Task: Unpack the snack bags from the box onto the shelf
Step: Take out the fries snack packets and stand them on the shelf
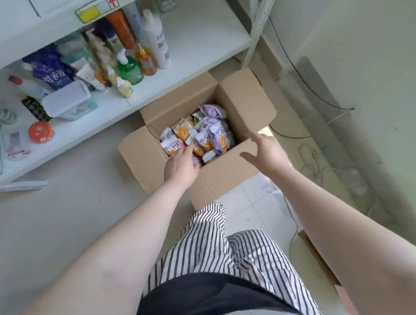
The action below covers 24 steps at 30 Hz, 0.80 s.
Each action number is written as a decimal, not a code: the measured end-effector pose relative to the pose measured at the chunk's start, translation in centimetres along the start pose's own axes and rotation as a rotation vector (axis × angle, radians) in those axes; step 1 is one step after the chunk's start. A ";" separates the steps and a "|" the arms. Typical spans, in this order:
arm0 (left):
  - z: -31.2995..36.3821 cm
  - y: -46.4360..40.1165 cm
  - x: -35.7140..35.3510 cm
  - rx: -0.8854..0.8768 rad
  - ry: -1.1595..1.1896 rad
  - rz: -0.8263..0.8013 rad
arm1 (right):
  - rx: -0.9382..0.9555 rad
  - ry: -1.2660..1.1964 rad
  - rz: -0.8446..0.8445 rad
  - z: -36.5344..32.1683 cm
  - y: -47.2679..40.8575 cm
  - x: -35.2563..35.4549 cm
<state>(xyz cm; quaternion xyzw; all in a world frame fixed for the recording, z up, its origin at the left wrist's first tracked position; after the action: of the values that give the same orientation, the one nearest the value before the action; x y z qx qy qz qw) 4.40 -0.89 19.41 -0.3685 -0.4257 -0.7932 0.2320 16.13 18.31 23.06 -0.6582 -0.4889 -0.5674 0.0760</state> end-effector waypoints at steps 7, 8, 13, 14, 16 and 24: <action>2.2 -7.6 0.1 0.089 0.133 0.007 | 0.026 -0.034 -0.083 2.4 -8.9 1.1; 1.9 -8.9 -0.4 0.108 0.164 0.016 | 0.021 -0.037 -0.114 2.8 -10.7 0.2; -2.9 -15.6 -6.4 0.288 0.345 0.048 | 0.020 -0.061 -0.277 5.2 -19.7 -7.8; -4.0 -16.9 -8.2 0.321 0.385 0.054 | 0.023 -0.075 -0.300 5.8 -21.4 -9.9; -6.2 -19.6 -12.5 0.372 0.453 0.050 | 0.009 -0.088 -0.344 7.4 -24.7 -14.6; -12.8 -30.5 -29.5 0.428 0.524 -0.006 | -0.093 -0.052 -0.416 14.8 -35.4 -31.4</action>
<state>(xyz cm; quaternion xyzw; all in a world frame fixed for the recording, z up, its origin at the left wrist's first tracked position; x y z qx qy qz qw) -3.06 6.00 -23.74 -0.0936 -0.5094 -0.7544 0.4033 4.07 28.62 -23.91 -0.5602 -0.5895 -0.5756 -0.0858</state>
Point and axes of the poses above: each hand's wrist, its own y-axis away from the middle knuckle, its own x-axis out of the back of the hand, z = x × y, the point moved 10 cm from there along -y, towards the middle knuckle, and after that the axes turned 1 degree about -x, right-handed, at the moved point
